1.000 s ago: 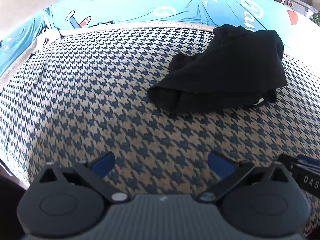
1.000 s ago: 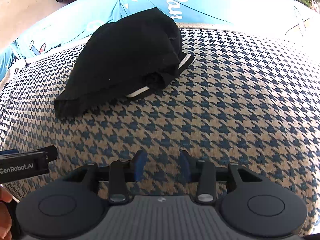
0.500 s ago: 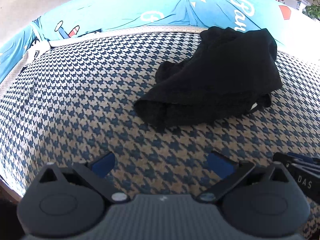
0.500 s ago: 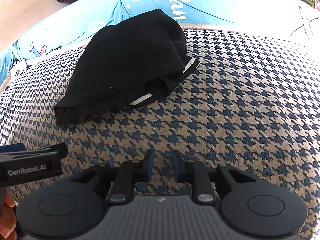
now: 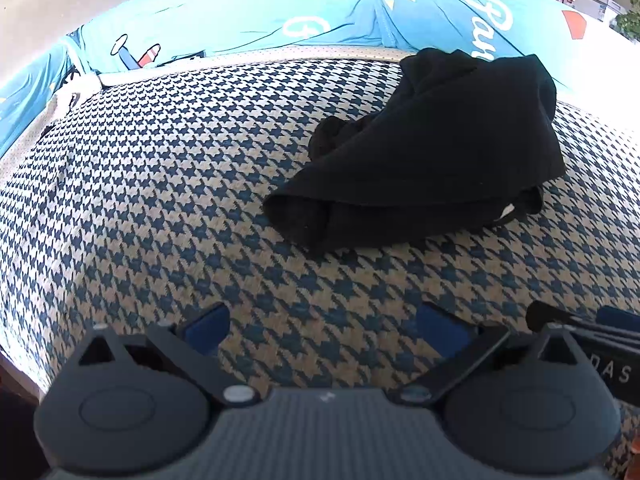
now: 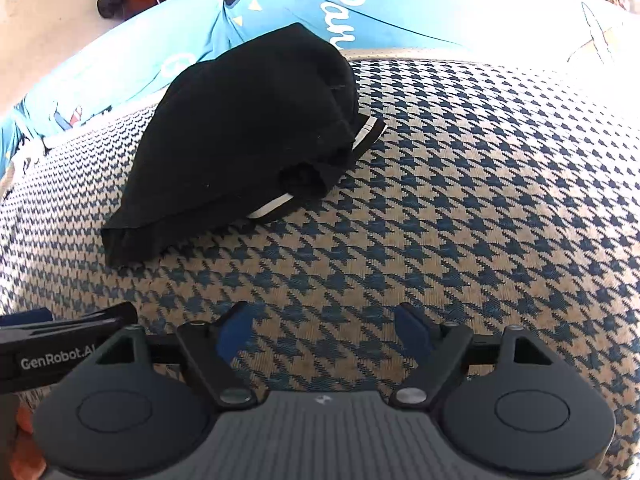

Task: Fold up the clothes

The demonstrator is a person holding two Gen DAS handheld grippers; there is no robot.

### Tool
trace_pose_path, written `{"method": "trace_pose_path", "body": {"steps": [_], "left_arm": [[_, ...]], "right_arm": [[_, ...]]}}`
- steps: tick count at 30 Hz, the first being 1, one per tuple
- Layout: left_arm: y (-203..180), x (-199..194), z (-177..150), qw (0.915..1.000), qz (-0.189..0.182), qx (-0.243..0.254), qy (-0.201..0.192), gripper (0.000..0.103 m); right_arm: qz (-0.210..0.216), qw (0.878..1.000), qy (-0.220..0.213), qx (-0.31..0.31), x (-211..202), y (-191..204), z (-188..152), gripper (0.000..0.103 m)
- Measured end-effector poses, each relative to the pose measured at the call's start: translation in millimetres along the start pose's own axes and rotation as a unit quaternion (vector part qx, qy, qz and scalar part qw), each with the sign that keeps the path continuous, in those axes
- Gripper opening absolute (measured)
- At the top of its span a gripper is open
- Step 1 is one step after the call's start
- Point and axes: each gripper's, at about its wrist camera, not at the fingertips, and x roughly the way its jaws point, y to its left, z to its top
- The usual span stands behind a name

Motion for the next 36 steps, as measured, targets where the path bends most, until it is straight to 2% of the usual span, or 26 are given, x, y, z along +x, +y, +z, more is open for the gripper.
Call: {"method": "trace_pose_path", "body": {"steps": [9,14,22,24,28,30,34,36], "left_arm": [[-1,-2,1,0.9999,0.003,0.002,-0.010,0.103],[-6,0,3,0.9991,0.024,0.024,-0.023,0.103],[1,0,20,0.9987,0.004,0.028,-0.043,0.103],[3,-1,25,0.9984,0.000,0.029,-0.049,0.098],[6,4,39,0.9980,-0.007,0.037,-0.051,0.079],[7,7,45,0.9979,-0.011,0.040,-0.049,0.063],[6,9,58,0.9973,-0.026,0.050,-0.047,0.051],[2,9,65,0.9963,-0.027,0.062,-0.053,0.049]], "right_arm": [[0.004,1.000,-0.009,0.002,-3,-1,3,0.082],[0.010,1.000,-0.004,0.001,-3,-2,6,0.083],[0.019,1.000,-0.009,-0.010,-2,-5,17,0.083],[0.024,1.000,-0.013,-0.008,-2,-7,21,0.083],[0.032,0.999,-0.031,-0.007,-2,-11,33,0.082],[0.034,0.999,-0.040,-0.003,-1,-15,39,0.074],[0.035,0.998,-0.043,0.018,6,-24,52,0.064],[0.037,0.998,-0.041,0.023,10,-27,57,0.056]]}}
